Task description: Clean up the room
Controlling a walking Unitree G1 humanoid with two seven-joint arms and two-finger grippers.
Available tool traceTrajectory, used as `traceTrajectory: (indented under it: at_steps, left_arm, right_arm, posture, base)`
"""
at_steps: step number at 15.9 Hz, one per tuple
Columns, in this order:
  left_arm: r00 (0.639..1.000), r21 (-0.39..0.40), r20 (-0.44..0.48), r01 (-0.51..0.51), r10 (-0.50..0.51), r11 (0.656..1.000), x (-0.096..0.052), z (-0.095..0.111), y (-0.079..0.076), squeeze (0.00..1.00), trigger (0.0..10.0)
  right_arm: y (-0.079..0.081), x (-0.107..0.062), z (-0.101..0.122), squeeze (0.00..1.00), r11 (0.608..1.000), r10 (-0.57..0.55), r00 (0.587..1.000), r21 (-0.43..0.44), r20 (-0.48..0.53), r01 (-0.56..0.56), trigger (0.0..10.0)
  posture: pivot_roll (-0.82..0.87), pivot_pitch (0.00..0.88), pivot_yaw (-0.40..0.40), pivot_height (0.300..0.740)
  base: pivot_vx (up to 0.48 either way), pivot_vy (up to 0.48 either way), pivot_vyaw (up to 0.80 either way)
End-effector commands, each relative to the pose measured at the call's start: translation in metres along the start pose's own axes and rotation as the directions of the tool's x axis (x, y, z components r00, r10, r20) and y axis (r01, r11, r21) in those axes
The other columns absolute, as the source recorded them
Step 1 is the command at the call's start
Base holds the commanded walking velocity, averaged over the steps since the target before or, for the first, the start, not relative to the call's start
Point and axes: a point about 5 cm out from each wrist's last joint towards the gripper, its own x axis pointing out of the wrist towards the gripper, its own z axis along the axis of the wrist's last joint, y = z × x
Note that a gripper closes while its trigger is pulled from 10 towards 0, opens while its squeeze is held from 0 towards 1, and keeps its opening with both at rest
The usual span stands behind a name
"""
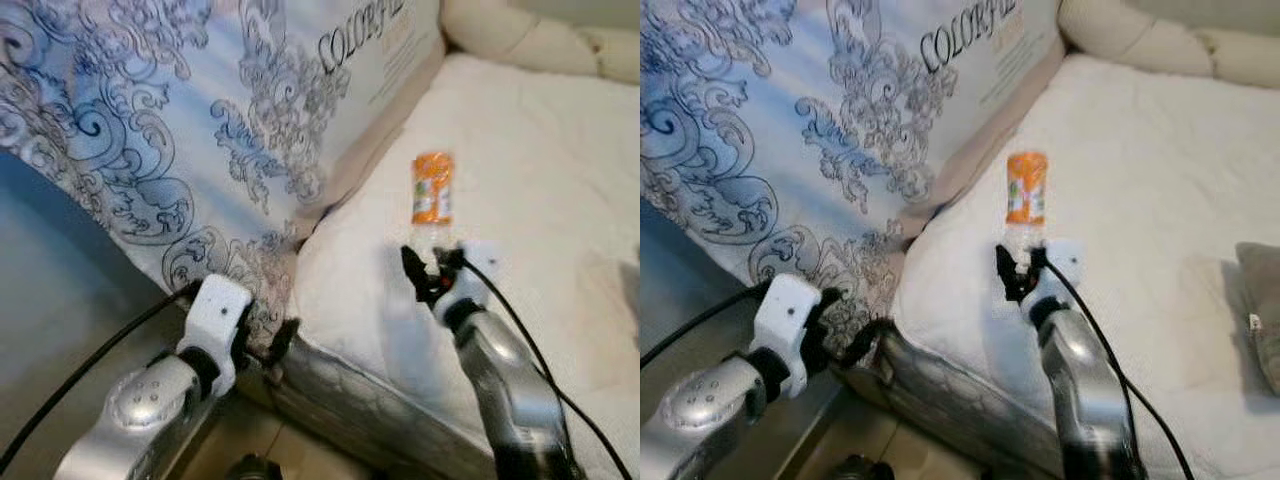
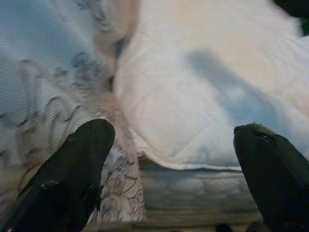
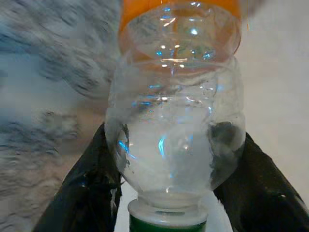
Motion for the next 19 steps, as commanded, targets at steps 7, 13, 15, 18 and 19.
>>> traceTrajectory:
  at_steps: [7,13,15,18,19]
  left_arm:
    - [0.983,0.008,-0.026,-0.181,0.181,0.984,-0.009,-0.018,0.012,0.0,10.0]
    - [0.943,-0.025,-0.062,-0.33,0.328,0.944,-0.009,-0.027,0.029,0.0,10.0]
    - [0.929,0.006,-0.041,-0.367,0.367,0.93,-0.009,-0.027,0.031,0.0,10.0]
    - [0.929,0.006,-0.052,-0.368,0.367,0.93,-0.008,-0.027,0.032,0.0,10.0]
    - [0.928,0.014,-0.049,-0.37,0.37,0.929,-0.007,-0.027,0.032,0.0,10.0]
  right_arm:
    - [0.003,-0.047,-0.01,0.0,0.994,0.108,0.988,-0.002,-0.113,-0.109,10.0]
    - [-0.003,-0.069,-0.006,0.0,0.96,0.272,0.945,-0.02,-0.179,-0.28,10.0]
    - [-0.009,-0.079,-0.007,0.0,0.938,0.33,0.915,-0.028,-0.233,-0.346,10.0]
    - [-0.011,-0.084,-0.011,0.0,0.924,0.355,0.888,-0.037,-0.293,-0.382,10.0]
    - [-0.01,-0.083,-0.012,0.0,0.923,0.357,0.886,-0.035,-0.296,-0.384,10.0]
  posture:
    - [-0.08,0.0,0.022,0.74]
    - [-0.07,0.0,0.004,0.74]
    - [-0.07,0.0,0.0,0.74]
    - [-0.07,0.0,0.004,0.74]
    - [-0.08,0.0,0.003,0.74]
  base:
    - [0.0,0.0,0.8]
    - [0.0,0.0,0.8]
    - [0.0,0.0,0.8]
    - [0.0,0.0,0.8]
    - [0.0,0.0,0.8]
